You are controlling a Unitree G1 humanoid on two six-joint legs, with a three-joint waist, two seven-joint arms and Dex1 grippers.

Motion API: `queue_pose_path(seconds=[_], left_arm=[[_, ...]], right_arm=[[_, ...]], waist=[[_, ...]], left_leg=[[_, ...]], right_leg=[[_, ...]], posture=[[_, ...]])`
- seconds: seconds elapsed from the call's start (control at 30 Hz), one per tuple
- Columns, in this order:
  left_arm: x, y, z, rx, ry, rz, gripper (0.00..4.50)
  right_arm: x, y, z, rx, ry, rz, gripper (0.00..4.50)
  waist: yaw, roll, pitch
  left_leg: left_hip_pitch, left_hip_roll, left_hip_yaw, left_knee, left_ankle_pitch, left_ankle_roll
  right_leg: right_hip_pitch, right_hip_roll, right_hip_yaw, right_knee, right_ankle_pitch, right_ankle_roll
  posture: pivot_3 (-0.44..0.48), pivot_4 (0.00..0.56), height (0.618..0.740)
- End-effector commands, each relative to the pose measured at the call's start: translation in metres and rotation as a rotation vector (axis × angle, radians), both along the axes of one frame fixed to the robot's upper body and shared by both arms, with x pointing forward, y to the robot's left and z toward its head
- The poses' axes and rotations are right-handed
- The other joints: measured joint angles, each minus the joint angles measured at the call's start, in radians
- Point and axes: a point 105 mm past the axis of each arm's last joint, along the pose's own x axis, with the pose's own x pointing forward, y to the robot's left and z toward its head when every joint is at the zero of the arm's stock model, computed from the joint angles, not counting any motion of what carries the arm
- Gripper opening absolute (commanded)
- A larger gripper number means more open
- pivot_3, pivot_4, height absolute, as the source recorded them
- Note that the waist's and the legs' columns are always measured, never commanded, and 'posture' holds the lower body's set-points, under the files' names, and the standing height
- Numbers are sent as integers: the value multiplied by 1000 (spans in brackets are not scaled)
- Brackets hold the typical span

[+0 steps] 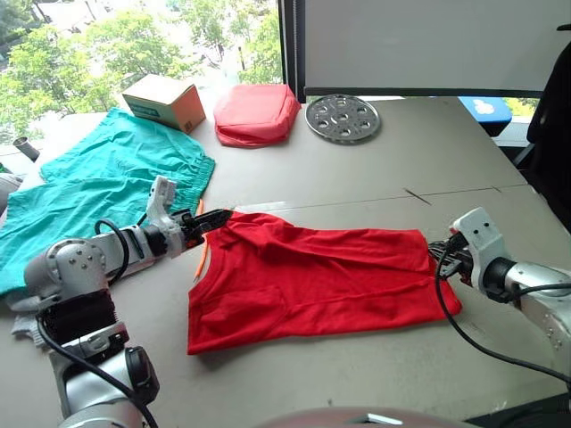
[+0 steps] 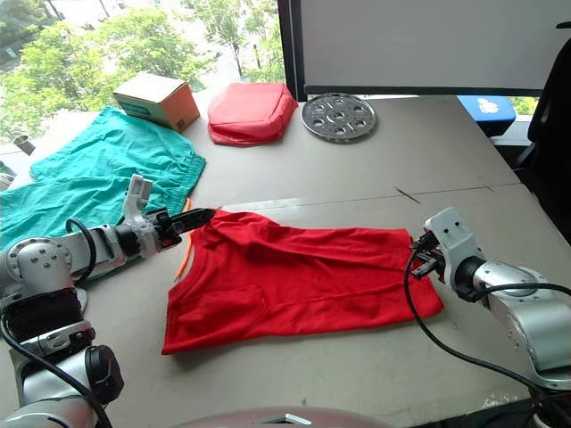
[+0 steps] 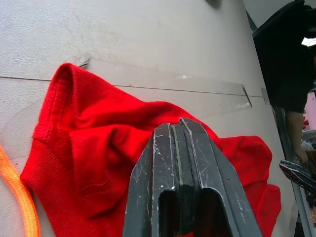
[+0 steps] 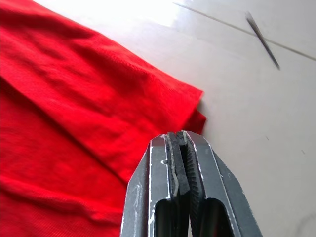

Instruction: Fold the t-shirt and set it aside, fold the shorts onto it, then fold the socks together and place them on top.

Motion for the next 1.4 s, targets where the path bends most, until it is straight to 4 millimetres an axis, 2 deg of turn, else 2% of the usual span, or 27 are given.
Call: queue_pose_path(seconds=[0.03,0.07,0.1,0.17,0.23,0.3,0.4,0.57,0.7,0.77,0.87,1.0,1.03,1.07,1.17,1.2,1.23,1.4], left_arm=[[0,-8,19,39,-95,-78,79],[-1,-3,23,103,-148,-93,79],[-4,1,26,174,-218,-119,529],[-18,1,29,322,-365,-236,938],[-36,-11,28,407,-473,-371,1825],[-49,-22,17,500,-559,-475,2721],[-60,-39,-2,604,-690,-481,2721],[-64,-47,-24,783,-776,-432,2721],[-63,-62,-36,860,-786,-360,2721],[-61,-67,-37,878,-795,-327,2721],[-52,-70,-38,914,-779,-243,2721],[-44,-62,-47,960,-722,-177,2721],[-43,-60,-50,970,-710,-166,2209],[-41,-58,-53,976,-700,-159,1984],[-39,-57,-59,980,-699,-166,539],[-39,-57,-59,982,-703,-176,216],[-40,-56,-59,986,-711,-185,95],[-52,-54,-48,1018,-745,-325,95]], right_arm=[[0,36,17,43,-76,155,0],[-1,49,21,67,-90,206,0],[-2,60,24,79,-111,246,0],[-1,75,25,54,-155,302,0],[-2,82,22,33,-172,341,0],[-2,84,20,49,-176,348,0],[-3,84,21,69,-178,350,0],[-4,80,21,67,-177,349,0],[-12,81,26,91,-190,377,0],[-18,85,31,113,-203,418,0],[-28,90,37,138,-220,481,0],[-30,91,40,138,-238,503,0],[-30,91,41,139,-239,504,0],[-30,91,41,139,-240,504,0],[-29,93,41,139,-242,506,0],[-29,93,41,139,-242,505,0],[-29,94,41,139,-243,504,0],[-27,94,42,146,-243,495,0]], waist=[[-1,-2,1],[-5,-3,2],[-8,-3,3],[-22,-3,3],[-24,-2,3],[-14,-1,4],[0,0,4],[4,1,5],[3,2,6],[3,1,5],[2,-1,4],[1,-1,4],[1,-1,4],[1,-1,4],[2,-2,4],[2,-2,4],[2,-1,4],[1,-1,4]], left_leg=[[0,0,0,0,0,0],[-1,0,0,-1,0,0],[-1,0,1,-2,0,0],[-1,1,2,-4,1,-2],[1,1,3,-15,4,-7],[1,1,3,-16,5,-8],[-1,0,3,-16,4,-8],[-2,0,2,-13,2,-3],[-2,0,2,-13,2,-3],[-2,0,2,-13,2,-3],[-2,1,1,-13,1,-2],[0,2,1,-12,2,-2],[0,2,1,-12,2,-2],[0,2,1,-12,2,-2],[0,2,1,-12,2,-2],[0,2,1,-12,2,-2],[0,2,1,-12,2,-2],[0,2,1,-12,2,-2]], right_leg=[[0,0,0,-1,0,0],[-1,0,0,-1,0,0],[-3,0,0,-1,0,-1],[-3,1,1,-2,0,-1],[-4,-2,3,-6,0,-2],[-5,-4,2,-6,-1,-3],[-6,-9,2,-7,-1,-4],[-6,-14,-1,-6,-1,-4],[-6,-16,-3,-6,-1,-4],[-6,-11,-3,-6,-1,-4],[-5,-7,-3,-6,-1,-4],[-4,-5,-3,-6,-1,-4],[-4,-5,-3,-5,-1,-4],[-3,-4,-3,-5,-1,-4],[-3,-4,-3,-5,-1,-3],[-3,-4,-3,-5,-1,-4],[-3,-4,-3,-5,-1,-4],[-3,-4,-3,-5,-1,-4]], posture=[[0,150,740],[0,150,740],[0,150,740],[0,150,740],[0,150,740],[0,150,740],[0,150,740],[0,150,740],[0,150,740],[0,150,740],[0,150,740],[0,150,740],[0,150,740],[0,150,740],[0,150,740],[0,150,740],[0,150,740],[0,150,740]])
